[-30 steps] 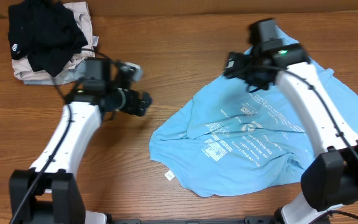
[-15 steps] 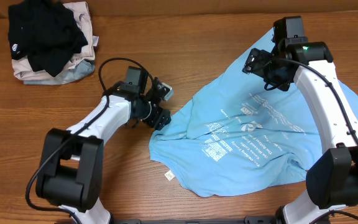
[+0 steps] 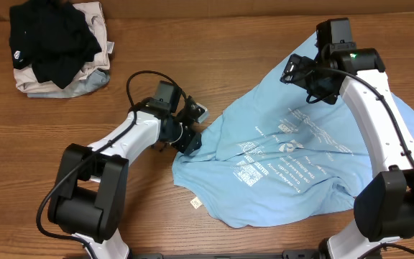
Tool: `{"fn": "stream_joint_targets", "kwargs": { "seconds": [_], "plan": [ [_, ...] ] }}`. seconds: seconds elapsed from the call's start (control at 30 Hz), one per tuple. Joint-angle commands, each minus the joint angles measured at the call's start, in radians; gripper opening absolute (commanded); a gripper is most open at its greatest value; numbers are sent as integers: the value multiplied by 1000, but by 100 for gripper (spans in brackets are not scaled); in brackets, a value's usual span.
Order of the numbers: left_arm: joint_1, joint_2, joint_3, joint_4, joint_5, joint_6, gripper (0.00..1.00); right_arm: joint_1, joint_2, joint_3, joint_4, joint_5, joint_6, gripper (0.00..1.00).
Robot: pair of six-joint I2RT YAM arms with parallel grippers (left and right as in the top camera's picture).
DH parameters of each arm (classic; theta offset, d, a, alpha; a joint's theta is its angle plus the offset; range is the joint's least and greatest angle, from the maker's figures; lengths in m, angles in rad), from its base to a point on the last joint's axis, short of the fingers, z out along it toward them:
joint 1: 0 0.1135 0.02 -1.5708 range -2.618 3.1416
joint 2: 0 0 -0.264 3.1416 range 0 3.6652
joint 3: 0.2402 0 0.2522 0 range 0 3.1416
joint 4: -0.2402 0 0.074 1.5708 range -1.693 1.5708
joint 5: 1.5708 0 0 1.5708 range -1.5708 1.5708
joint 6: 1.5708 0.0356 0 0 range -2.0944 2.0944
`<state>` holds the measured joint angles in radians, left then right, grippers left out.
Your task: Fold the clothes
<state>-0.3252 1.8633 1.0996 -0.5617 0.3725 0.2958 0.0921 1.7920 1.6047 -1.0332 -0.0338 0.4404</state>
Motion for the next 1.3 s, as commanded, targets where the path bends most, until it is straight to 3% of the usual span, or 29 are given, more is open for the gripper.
{"fn": "stream_joint_targets", "kwargs": {
  "seconds": [0.0, 0.4, 0.47, 0.53, 0.63, 0.7, 0.87, 1.27],
  "plan": [
    [-19, 20, 15, -3, -72, -2, 49, -2, -6, 18, 5, 18, -3, 97],
    [-29, 35, 14, -3, -101, -87, 26, -2, -6, 18, -18, 75, -3, 98],
    [-32, 35, 14, -3, -86, -87, 18, -2, -6, 18, -24, 87, -3, 98],
    [-34, 35, 14, -2, -80, -87, 4, -2, -6, 18, -26, 90, -3, 98],
    [-26, 35, 15, 40, -125, -114, 4, -2, -6, 18, -26, 93, -3, 98],
    [13, 35, 20, 139, -228, -215, 4, -2, -6, 18, -25, 105, -3, 98],
    [129, 35, 36, 346, -298, -278, 4, -4, -5, 8, -20, 151, -3, 98],
    [327, 35, 126, 774, -375, -274, 4, -119, 0, -134, 105, 182, 4, 98]
  ]
}}
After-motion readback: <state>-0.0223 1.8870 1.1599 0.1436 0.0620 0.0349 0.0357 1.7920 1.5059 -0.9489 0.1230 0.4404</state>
